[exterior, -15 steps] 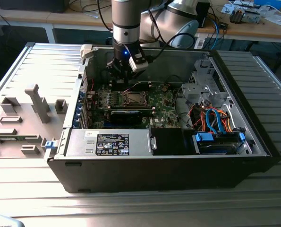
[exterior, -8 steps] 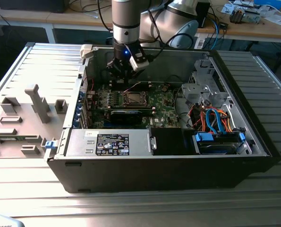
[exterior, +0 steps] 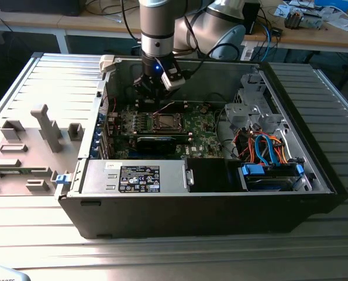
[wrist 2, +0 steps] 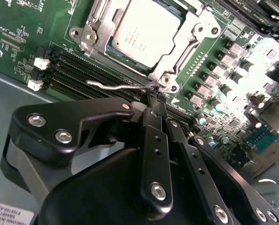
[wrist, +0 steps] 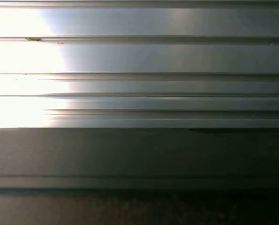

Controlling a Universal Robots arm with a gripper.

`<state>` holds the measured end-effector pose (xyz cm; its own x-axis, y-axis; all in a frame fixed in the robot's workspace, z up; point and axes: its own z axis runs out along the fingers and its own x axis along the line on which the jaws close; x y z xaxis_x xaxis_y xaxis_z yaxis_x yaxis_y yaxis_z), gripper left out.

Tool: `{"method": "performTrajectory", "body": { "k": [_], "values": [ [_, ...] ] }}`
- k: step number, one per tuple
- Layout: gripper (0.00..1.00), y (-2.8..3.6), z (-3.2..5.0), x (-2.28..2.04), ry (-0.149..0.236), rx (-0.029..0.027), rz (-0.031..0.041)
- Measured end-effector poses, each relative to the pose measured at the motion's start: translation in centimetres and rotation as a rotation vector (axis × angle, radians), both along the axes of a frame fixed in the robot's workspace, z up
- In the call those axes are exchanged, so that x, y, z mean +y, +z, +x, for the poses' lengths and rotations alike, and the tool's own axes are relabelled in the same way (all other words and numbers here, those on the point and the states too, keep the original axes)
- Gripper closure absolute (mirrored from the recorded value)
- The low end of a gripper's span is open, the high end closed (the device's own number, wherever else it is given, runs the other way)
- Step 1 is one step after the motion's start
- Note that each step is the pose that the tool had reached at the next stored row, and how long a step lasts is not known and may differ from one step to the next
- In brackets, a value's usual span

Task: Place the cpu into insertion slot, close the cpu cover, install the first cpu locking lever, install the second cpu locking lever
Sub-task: 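Install the first cpu locking lever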

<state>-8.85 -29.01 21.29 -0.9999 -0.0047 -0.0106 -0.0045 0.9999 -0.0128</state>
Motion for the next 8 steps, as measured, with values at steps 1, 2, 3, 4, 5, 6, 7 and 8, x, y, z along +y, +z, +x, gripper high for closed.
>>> {"method": "performTrajectory", "body": {
  "k": [1, 2, 3, 4, 5, 6, 7, 8],
  "values": [
    [0.89, -0.08, 0.04, 0.00, 0.000, 0.0000, -0.0001],
    [0.89, -0.23, 0.12, 0.00, 0.001, 0.0001, -0.0005],
    [0.89, -0.31, 0.18, 0.00, 0.002, 0.0001, -0.0006],
    [0.89, -0.41, 0.25, 0.00, 0.002, 0.0000, -0.0006],
    [0.89, -0.48, 0.31, 0.00, 0.002, 0.0001, -0.0007],
    [0.89, -0.54, 0.39, 0.00, 0.003, 0.0001, -0.0008],
    [0.89, -0.66, 0.57, 0.00, 0.004, 0.0001, -0.0009],
    [0.89, -0.69, 0.67, 0.00, 0.004, 0.0001, -0.0009]
  ]
}}
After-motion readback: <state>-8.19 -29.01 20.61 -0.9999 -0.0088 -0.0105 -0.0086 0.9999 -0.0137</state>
